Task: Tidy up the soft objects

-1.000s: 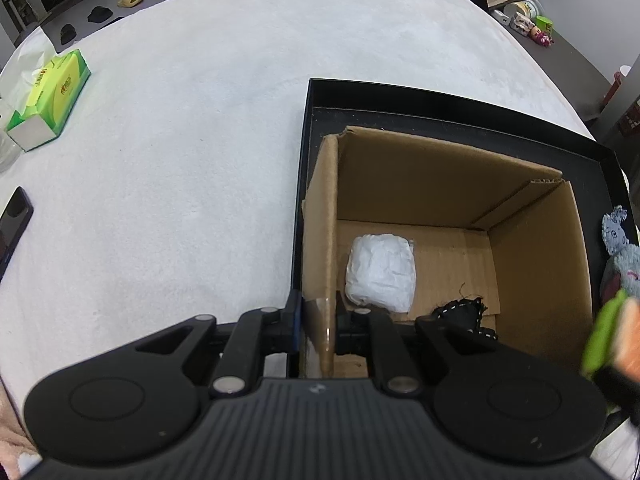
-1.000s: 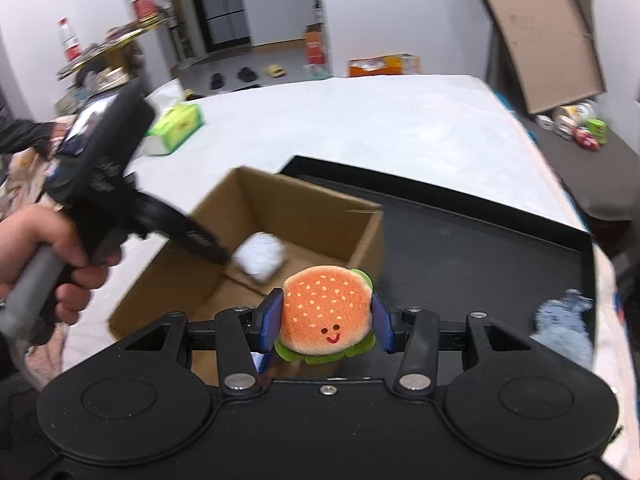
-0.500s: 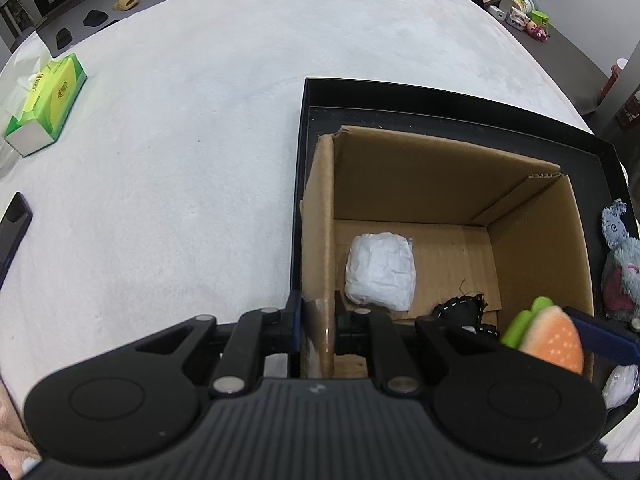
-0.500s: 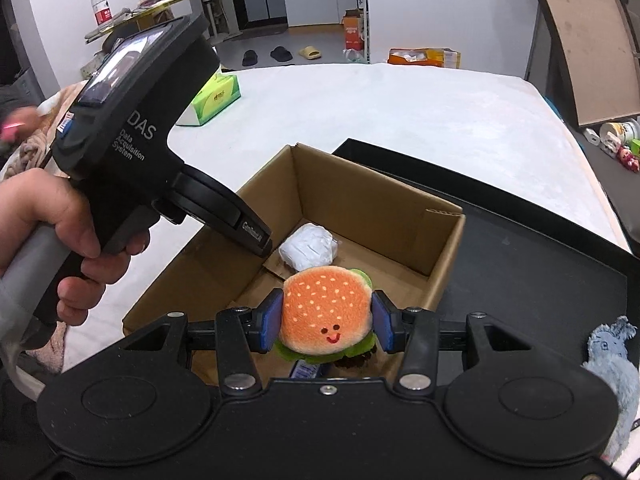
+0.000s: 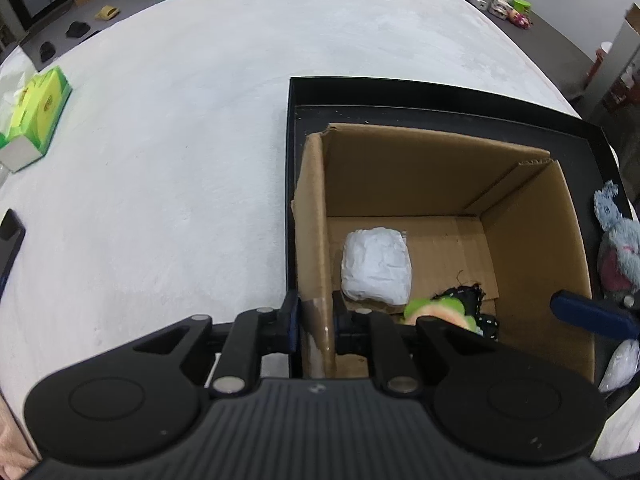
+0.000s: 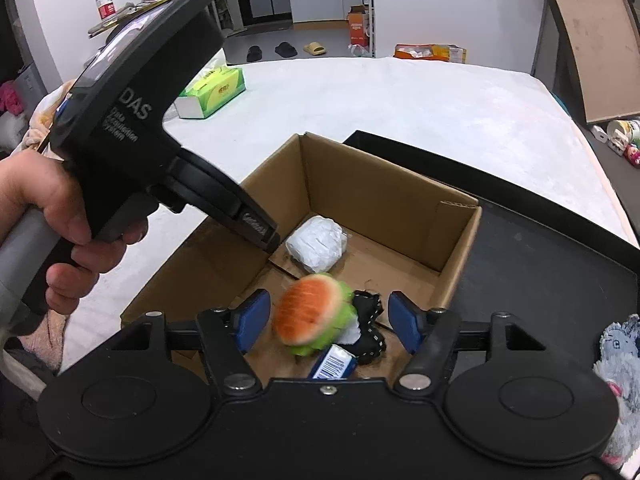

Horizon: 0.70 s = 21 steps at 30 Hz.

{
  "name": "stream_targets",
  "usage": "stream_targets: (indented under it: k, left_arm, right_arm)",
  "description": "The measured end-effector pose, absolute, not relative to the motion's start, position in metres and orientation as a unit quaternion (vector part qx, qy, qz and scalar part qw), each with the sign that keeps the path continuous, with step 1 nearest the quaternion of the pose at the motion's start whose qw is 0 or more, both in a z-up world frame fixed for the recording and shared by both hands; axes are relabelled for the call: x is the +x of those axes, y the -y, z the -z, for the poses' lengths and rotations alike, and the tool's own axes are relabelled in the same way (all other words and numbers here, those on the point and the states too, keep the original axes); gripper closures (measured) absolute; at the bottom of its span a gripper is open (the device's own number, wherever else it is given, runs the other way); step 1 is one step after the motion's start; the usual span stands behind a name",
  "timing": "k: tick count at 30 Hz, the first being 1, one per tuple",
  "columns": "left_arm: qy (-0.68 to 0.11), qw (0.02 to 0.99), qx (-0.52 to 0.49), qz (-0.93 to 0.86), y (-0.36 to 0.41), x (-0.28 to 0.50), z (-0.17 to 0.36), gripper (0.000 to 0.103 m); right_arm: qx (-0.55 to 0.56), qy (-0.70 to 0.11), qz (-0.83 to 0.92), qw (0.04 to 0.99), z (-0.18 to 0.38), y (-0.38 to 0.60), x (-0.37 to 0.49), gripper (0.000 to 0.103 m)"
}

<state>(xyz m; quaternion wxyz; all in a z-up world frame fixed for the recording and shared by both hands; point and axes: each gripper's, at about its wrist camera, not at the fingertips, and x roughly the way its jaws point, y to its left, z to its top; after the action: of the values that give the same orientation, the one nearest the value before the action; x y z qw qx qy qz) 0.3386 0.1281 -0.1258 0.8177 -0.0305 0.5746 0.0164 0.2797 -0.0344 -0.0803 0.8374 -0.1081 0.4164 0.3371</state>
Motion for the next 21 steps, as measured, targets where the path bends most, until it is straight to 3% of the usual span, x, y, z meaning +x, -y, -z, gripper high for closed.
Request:
stream_targets:
  k: [9, 18, 21]
  left_arm:
    - [-0.568, 0.823, -0.017, 0.004, -0.129, 0.33, 0.125, 0.087]
    - [-0.567, 0.822, -0.016, 0.038, -0.13, 0.315, 0.127, 0.065]
    - [-0.566, 0.823, -0.016, 0.044, -0.131, 0.311, 0.128, 0.063]
  right_arm:
    - [-0.103, -0.417, -0.331, 0.84, 0.078, 0.036, 0.277, 0.038]
    - [-0.104, -0.417, -0.331, 0.84, 0.076, 0.038, 0.272, 0.036]
    - [-0.105, -0.417, -0.331, 0.84, 0.076, 0.038, 0.272, 0.036]
